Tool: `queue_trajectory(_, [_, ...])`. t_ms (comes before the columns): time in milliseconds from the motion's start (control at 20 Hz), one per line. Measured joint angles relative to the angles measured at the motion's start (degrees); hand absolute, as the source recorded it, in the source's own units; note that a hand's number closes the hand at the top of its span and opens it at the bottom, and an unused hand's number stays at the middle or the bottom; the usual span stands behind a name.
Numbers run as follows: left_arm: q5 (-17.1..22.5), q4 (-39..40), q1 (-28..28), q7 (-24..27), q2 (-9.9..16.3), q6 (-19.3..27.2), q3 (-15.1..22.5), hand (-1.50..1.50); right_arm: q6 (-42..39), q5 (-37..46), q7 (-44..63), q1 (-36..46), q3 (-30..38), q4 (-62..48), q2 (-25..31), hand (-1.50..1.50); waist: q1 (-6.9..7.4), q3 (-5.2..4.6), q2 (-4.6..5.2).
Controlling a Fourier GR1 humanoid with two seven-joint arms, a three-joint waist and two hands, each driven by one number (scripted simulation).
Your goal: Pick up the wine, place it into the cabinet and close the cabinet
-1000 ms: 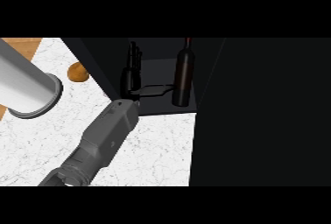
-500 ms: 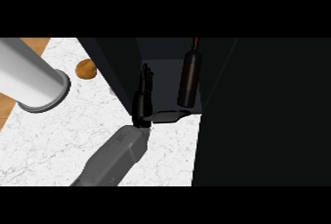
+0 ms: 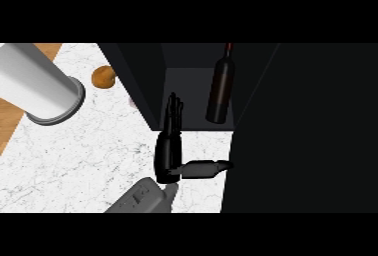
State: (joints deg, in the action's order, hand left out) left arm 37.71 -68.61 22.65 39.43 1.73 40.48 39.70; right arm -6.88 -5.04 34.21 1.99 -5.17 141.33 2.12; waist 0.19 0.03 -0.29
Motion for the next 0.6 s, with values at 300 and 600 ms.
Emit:
queue_trajectory(300, [-4.5,-14.3,-9.4,-4.0,3.6,5.4,4.2,-1.50,-0.2,-0.3,1.0,0.6,1.2,0.5,0.7,-1.50,0.02,-0.01,0.03])
queue_trajectory(600, [-8.2,-26.0,-16.9,-6.1,7.3,7.6,6.8,-1.50,-0.1,-0.2,2.0,1.6,-0.1,0.4,0.4,-1.50,0.00,-0.01,0.10])
